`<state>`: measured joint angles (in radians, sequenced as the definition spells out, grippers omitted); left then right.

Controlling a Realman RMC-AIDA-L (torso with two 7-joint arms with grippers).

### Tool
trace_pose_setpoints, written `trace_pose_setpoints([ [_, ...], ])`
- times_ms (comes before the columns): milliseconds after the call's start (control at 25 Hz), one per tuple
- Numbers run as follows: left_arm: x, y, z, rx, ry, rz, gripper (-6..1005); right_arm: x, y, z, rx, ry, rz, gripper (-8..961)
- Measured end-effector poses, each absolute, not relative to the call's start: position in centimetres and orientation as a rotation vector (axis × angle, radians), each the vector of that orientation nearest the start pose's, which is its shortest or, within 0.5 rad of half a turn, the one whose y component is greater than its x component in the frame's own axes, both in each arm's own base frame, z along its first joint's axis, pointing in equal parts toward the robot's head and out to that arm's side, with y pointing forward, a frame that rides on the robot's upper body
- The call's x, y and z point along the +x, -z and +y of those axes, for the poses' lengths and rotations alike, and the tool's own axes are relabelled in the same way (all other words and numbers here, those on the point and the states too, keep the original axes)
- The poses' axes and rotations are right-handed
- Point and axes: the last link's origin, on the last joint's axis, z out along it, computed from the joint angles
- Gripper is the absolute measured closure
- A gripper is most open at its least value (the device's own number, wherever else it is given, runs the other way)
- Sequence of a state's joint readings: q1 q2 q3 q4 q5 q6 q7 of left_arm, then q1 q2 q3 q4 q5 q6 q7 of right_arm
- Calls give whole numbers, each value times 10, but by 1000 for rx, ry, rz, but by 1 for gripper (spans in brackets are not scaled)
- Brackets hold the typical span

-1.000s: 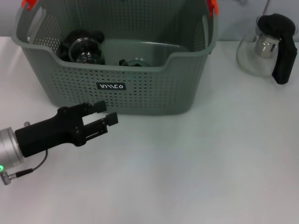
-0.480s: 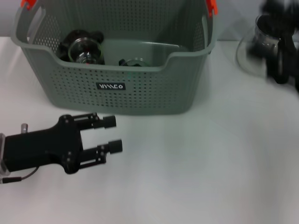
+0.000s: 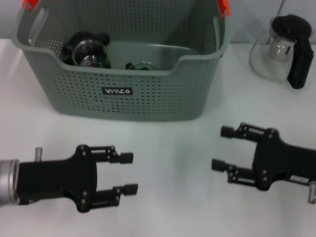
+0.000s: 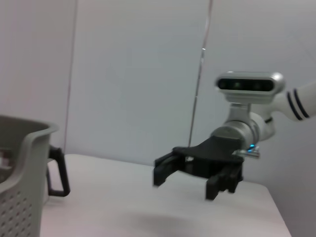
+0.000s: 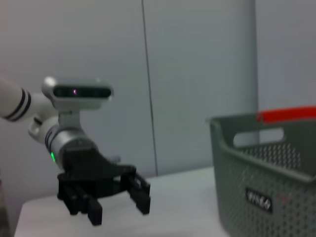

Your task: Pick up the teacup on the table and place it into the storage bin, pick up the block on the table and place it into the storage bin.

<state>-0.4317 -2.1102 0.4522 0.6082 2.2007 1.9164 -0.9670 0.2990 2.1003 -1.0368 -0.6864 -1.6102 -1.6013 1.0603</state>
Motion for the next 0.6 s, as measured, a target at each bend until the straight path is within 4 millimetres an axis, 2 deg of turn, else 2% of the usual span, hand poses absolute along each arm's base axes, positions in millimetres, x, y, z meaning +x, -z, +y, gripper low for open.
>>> trace_pose_setpoints([
  [240, -282, 6, 247, -2857, 903, -191, 407, 266, 41, 274, -2787, -841, 335, 178],
  [600, -283, 7, 245, -2887, 885, -171, 407, 265, 51, 275, -2810, -825, 356, 177],
])
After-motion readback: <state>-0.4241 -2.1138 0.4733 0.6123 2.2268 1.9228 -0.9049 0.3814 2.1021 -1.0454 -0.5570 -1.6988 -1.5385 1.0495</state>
